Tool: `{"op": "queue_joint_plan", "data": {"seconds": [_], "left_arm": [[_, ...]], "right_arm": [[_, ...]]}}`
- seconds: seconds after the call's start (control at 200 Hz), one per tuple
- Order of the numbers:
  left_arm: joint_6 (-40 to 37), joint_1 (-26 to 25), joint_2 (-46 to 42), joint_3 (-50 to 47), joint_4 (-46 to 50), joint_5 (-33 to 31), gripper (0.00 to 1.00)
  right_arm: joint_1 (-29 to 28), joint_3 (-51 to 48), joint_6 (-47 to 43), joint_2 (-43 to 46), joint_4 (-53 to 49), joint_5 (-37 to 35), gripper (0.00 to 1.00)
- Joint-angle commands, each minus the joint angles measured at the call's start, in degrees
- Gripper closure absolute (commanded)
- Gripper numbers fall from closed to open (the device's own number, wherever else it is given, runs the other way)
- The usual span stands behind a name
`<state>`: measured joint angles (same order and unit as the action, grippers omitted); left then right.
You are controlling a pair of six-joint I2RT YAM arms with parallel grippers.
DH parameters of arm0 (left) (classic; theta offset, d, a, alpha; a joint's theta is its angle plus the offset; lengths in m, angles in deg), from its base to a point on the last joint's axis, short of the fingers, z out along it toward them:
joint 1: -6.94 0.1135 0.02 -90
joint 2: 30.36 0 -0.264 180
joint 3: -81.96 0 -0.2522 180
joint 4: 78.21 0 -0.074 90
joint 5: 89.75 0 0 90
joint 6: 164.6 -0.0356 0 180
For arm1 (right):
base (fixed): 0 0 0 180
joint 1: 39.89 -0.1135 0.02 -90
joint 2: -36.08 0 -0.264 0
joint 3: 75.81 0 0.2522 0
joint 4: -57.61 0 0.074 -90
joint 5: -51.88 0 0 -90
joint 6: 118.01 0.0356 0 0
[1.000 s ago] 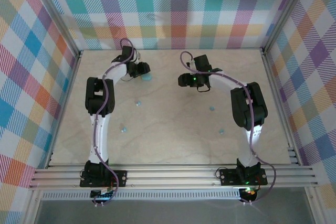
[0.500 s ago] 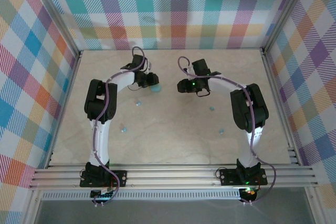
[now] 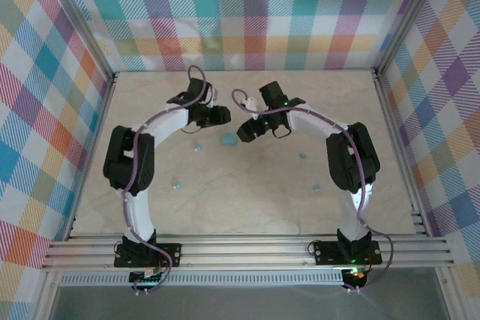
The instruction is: Insert the wireless bluetooth earbuds into the charging case
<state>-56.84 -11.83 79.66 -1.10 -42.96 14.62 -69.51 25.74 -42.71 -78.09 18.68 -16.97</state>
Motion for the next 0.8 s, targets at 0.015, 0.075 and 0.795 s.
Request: {"op": "queue_joint_plan", "data": {"seconds": [0.015,0.075,0.795], "left_arm": [[-0.33,3.87,-6.93,-3.78,1.46,-0.60,0.40],[0.16,5.69,-9.72,-6.81,0.23,0.60,0.39],[-1.02,13.14,-26.04,-31.59,-7.04,6.96,0.40]], "right_arm": [[-1.24,3.42,-15.66,-2.04,-3.09,1.51,0.23],[-2.44,3.60,-20.89,-2.56,-2.96,-1.24,0.23],[-6.94,18.75,-36.91,-17.14,-14.26,-9.67,0.27]]}}
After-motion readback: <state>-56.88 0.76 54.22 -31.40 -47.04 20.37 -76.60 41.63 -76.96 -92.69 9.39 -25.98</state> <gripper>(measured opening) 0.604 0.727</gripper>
